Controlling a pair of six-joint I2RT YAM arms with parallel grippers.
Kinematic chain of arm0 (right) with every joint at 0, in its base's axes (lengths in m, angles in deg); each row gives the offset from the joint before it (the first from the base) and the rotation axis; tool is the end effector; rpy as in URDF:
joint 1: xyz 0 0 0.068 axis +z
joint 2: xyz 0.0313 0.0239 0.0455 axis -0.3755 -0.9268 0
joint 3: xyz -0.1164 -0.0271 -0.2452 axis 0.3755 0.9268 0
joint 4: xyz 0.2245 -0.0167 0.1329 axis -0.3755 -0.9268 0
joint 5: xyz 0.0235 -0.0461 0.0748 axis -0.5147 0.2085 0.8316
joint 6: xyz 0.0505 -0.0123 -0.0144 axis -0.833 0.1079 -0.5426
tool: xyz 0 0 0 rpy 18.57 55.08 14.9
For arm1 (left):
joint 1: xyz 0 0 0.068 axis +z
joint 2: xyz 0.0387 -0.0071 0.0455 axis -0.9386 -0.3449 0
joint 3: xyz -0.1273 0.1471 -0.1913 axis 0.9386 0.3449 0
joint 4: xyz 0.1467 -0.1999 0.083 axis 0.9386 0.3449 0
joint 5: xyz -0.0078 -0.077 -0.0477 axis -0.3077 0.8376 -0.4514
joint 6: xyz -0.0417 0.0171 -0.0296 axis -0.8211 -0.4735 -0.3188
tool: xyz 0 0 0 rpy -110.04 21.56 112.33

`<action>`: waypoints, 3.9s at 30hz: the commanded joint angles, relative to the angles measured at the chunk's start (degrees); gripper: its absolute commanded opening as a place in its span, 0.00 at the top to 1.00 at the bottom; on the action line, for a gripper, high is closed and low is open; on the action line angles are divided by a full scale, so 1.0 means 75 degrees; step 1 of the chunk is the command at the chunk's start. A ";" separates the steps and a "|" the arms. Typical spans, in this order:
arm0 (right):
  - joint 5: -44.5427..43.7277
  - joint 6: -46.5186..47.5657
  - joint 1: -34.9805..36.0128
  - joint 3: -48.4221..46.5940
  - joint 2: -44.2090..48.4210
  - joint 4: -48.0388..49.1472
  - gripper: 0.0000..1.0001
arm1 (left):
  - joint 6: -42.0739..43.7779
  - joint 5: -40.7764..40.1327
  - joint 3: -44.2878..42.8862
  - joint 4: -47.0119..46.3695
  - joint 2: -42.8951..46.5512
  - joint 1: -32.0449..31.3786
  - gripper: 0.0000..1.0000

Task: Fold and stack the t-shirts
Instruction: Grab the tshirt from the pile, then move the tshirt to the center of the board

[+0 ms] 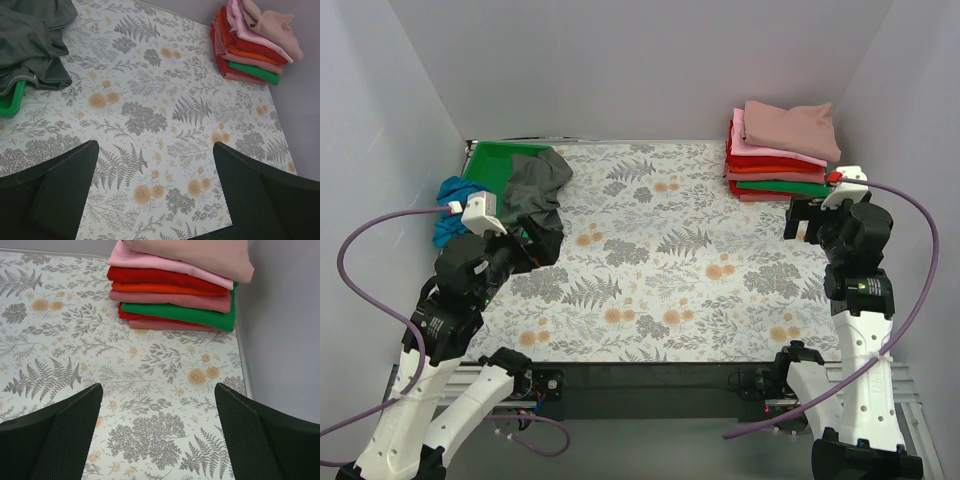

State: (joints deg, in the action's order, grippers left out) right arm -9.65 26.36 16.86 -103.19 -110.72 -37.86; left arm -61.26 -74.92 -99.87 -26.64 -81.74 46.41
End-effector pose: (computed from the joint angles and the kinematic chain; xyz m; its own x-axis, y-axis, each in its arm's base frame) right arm 0.1620 -0.0131 0.3731 -0.2048 -0.0817 -0.9754 0.0252 0.9957 -0.0887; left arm 0.1014 -0.0400 0.3846 -0.3956 -0.8257 -0.4021 -0.1459 0.4888 -0.8601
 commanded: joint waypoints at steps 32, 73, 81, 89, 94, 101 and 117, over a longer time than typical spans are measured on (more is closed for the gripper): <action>0.5754 0.2352 -0.0281 0.3020 -0.0023 0.1035 0.02 | 0.0245 0.3674 -0.2657 -0.2423 -0.8273 0.4576 0.21; 0.6047 0.2434 -0.0679 0.3078 0.0083 0.1035 0.02 | -0.0713 0.4095 -0.6702 -0.3112 -0.6308 0.1320 1.00; 0.6071 0.2469 -0.0819 0.3090 0.0176 0.1035 0.01 | -0.1860 0.5513 -0.6117 -0.3955 -0.5629 0.0663 1.00; 0.6001 0.2505 -0.0984 0.3113 0.0212 0.1035 0.02 | -0.2390 0.6134 -0.4923 -0.4449 -0.5055 -0.0440 1.00; 0.5907 0.2540 -0.1089 0.3114 0.0305 0.1046 0.02 | -0.2120 0.5890 -0.2604 -0.4297 -0.4434 -0.0463 1.00; 0.6093 0.2808 -0.1101 0.3160 0.0259 0.0953 0.02 | -0.1253 0.2389 0.0476 -0.2307 -0.4139 -0.0428 0.95; 0.4748 0.4825 0.2444 0.0749 -0.3384 -0.1274 0.09 | -0.2646 0.2289 0.2941 -0.1530 -0.2395 -0.0451 0.30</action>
State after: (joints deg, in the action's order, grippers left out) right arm 31.13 60.26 28.12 -92.35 -132.62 -44.51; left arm -76.87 -62.31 -80.55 -37.92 -102.85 43.11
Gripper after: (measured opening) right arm 0.915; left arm 0.700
